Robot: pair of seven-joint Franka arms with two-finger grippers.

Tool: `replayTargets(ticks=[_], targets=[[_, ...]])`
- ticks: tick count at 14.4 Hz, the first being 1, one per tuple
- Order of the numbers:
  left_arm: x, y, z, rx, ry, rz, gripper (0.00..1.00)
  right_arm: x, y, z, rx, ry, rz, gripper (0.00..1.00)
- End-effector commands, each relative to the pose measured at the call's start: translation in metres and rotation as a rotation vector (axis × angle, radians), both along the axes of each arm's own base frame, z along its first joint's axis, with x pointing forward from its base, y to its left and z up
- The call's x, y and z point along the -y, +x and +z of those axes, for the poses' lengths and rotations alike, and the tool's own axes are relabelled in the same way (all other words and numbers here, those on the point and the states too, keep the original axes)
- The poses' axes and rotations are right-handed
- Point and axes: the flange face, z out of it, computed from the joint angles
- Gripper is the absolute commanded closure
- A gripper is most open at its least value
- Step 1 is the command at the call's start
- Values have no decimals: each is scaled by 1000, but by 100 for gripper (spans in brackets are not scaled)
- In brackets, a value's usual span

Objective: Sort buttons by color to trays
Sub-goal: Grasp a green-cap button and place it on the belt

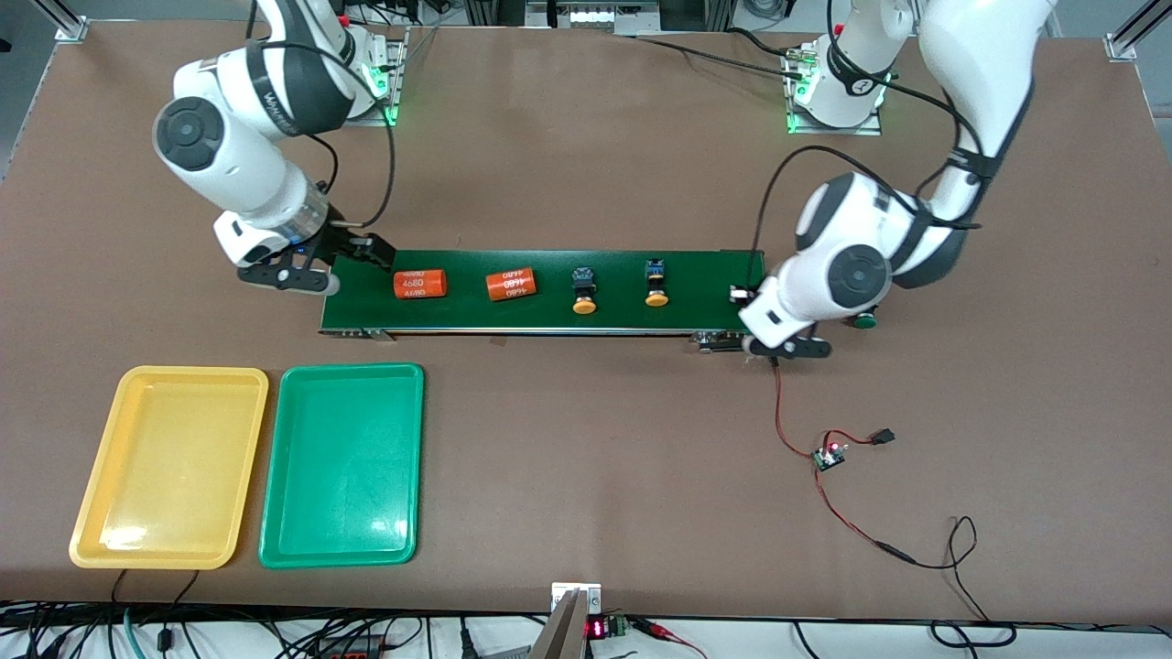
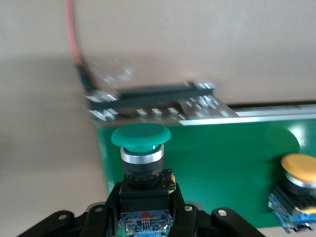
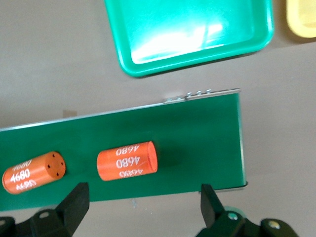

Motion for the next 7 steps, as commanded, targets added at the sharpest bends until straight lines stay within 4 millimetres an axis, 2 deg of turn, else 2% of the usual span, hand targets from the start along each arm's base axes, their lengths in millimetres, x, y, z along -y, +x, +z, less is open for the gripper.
replayTargets(ticks=[1,2,3,4,5,7], targets=[[11,-23,-10,9,-2,38,74,12,2,9,-1,-1,-14,0],[20,-29,-13,4,-3,40,72,16,2,8,-2,-1,-16,0],[22,-30,-15,14,-5,35,62,19,3,7,-3,-2,-19,0],[23,-30,-16,17,-5,44,38,20,4,7,-2,-2,-20,0],[22,-30,-16,15,-3,46,0,20,3,7,-3,-3,-18,0],[21,-26,-5,16,0,45,0,33,6,13,8,0,-33,0]])
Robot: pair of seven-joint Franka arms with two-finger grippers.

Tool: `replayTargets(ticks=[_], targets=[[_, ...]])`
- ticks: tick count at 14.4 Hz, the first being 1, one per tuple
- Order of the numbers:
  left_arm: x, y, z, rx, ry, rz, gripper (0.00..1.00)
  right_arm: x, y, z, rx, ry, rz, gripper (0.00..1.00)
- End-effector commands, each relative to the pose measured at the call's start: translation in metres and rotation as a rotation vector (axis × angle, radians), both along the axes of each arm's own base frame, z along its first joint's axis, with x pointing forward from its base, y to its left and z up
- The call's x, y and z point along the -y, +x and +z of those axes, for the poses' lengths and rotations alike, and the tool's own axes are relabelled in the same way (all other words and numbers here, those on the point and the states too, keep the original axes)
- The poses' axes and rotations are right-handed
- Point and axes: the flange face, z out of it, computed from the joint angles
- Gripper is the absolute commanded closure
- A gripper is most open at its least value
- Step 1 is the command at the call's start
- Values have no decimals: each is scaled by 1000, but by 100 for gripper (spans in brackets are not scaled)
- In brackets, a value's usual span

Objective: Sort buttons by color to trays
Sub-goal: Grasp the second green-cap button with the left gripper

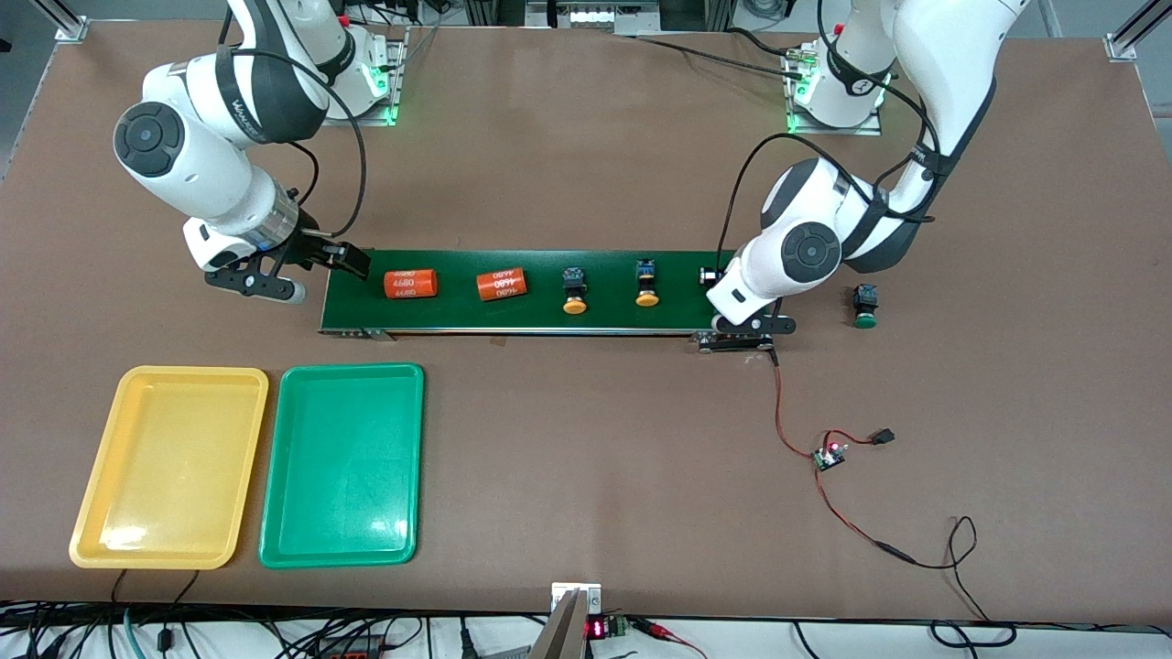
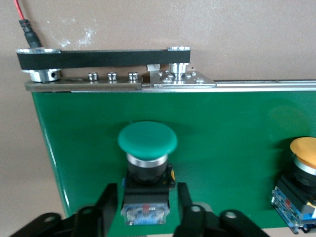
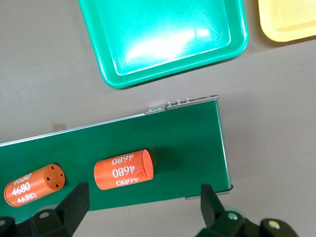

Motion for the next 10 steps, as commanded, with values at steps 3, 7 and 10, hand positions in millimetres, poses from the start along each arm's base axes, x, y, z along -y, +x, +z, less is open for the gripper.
replayTargets(ticks=[3,7,10], targets=[[-19,25,63,41,39,7,0,26,3,12,11,0,-2,0],[-104,62,73,42,167,-76,0,26,4,12,15,0,-5,0],[-180,72,50,5,162,-143,0,28,5,8,21,-19,3,0]])
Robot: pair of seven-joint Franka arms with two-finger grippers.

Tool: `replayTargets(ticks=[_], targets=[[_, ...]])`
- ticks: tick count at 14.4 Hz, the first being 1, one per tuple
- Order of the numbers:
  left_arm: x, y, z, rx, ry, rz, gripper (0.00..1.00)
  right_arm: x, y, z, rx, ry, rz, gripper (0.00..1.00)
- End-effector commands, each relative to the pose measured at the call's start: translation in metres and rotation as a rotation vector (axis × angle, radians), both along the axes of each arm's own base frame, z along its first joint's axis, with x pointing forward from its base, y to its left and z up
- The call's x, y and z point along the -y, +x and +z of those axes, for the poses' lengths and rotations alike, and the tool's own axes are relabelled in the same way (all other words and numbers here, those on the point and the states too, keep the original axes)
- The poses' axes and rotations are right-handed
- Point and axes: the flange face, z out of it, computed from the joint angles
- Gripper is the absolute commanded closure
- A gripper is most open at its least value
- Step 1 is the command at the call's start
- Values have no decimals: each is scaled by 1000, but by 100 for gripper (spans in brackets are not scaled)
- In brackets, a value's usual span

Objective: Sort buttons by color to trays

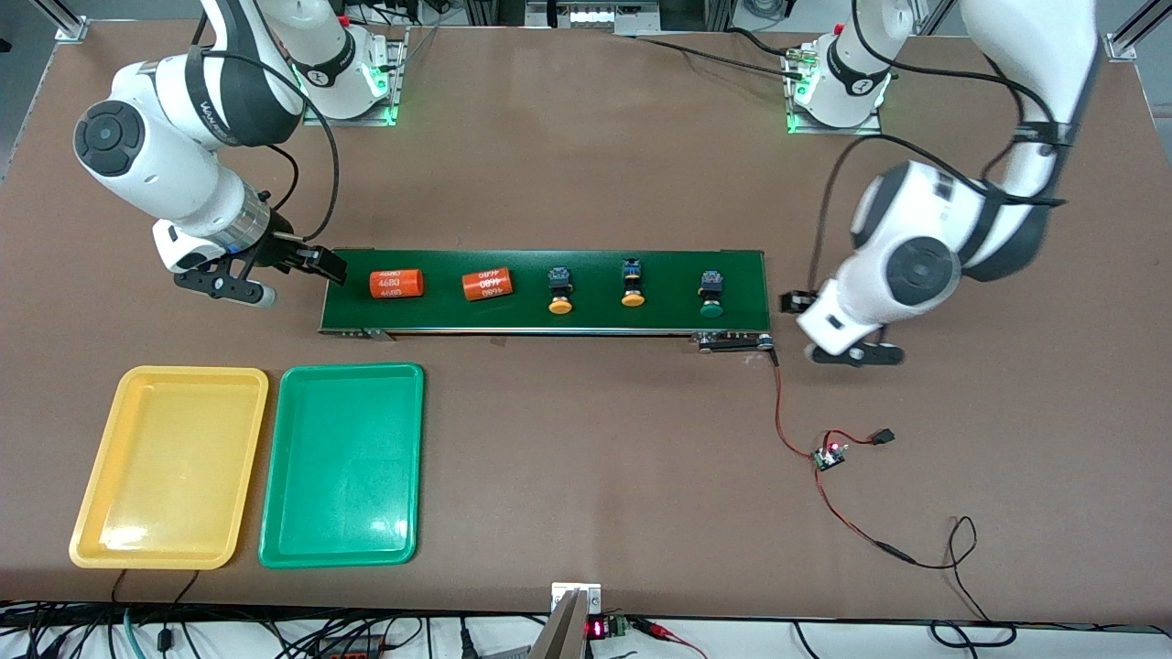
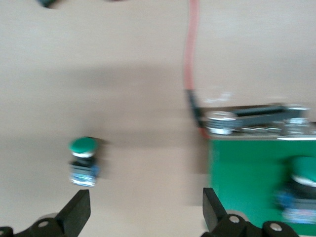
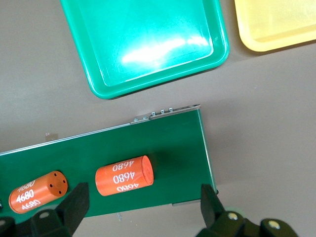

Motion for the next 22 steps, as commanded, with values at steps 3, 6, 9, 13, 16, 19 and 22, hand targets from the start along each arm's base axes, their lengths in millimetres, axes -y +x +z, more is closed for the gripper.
replayTargets(ticks=[3,6,9,13,16,19,22], targets=[[-63,-12,-39,-82,11,-56,0,4,-1,1,3,-24,17,0],[-71,-37,-67,-96,6,-52,0,6,-1,1,-2,-24,15,0],[-75,-65,-98,-40,-17,-83,0,7,0,2,1,-24,11,0],[-100,-68,-112,7,-30,-103,0,3,-1,4,10,-22,8,0],[-106,-70,-119,-7,-32,-103,0,-7,-2,5,14,-22,26,0],[-107,-76,-135,-32,-33,-96,35,-21,-3,4,29,-17,24,0],[-108,-79,-136,-51,-33,-98,68,-56,-7,-6,37,-13,-37,0]])
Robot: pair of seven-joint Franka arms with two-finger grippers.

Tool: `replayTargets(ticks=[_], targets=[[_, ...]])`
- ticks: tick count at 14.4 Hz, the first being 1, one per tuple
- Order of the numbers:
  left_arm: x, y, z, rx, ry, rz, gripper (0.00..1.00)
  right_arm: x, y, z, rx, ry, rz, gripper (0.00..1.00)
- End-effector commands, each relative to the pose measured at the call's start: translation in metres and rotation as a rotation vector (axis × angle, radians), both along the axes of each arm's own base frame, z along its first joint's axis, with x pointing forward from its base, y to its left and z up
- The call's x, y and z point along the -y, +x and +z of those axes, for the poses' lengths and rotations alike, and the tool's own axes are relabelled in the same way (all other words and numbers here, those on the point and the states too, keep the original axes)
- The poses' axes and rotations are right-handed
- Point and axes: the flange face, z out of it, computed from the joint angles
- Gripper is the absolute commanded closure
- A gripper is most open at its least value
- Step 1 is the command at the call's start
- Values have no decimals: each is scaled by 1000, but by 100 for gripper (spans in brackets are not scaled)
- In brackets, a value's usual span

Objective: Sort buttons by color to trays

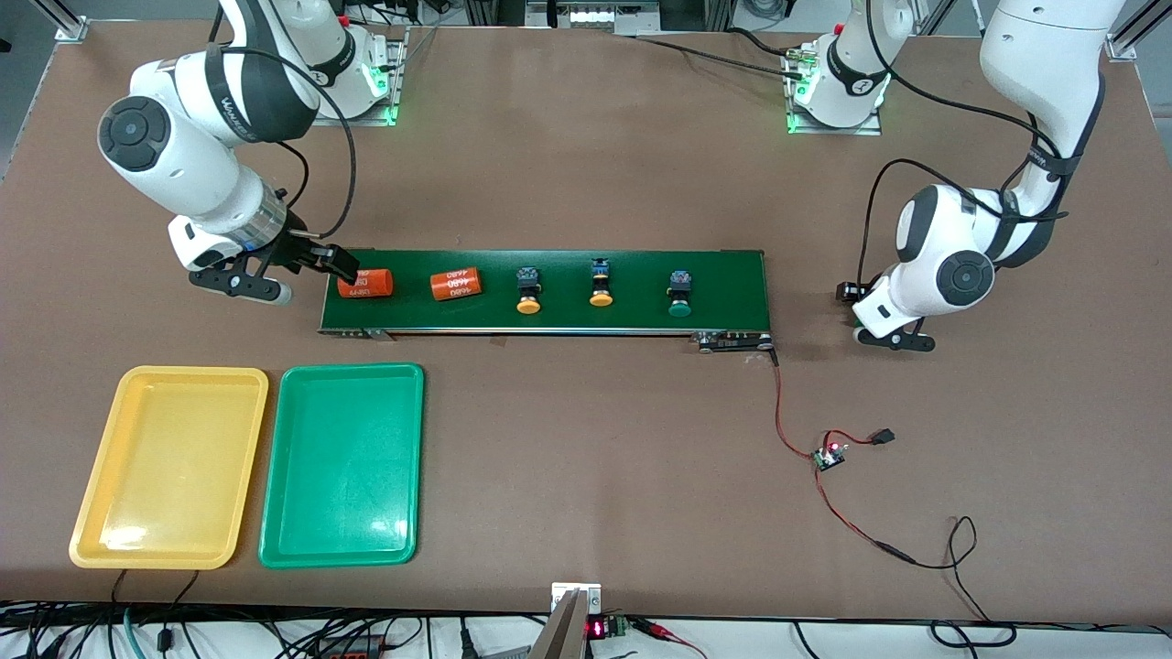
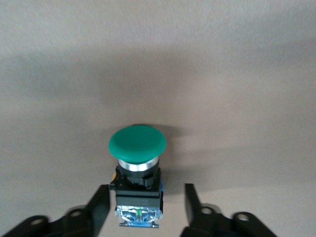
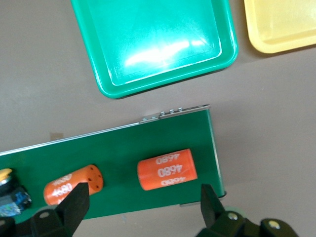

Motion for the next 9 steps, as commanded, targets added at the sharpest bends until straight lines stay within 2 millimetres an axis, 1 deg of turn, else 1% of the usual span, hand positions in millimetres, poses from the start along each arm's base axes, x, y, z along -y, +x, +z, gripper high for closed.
replayTargets(ticks=[1,2,3,5,6,7,8,9], targets=[[-2,-4,3,-14,9,-26,71,-44,-5,-13,21,4,-26,0],[-1,-2,8,-19,14,-16,73,-70,-10,-21,28,11,-6,0],[-1,2,15,-26,17,-13,74,-87,-13,-29,39,22,-16,0],[9,21,41,-42,18,-19,74,-105,-16,-45,35,30,-22,0],[20,34,58,-40,7,-19,73,-115,-19,-49,38,35,-14,0],[36,43,72,-38,-30,-9,73,-123,-21,-55,37,37,-14,0],[48,48,82,-34,-67,8,73,-132,-24,-57,39,41,-27,0],[66,49,85,-34,-109,32,73,-139,-26,-63,41,45,-32,0]])
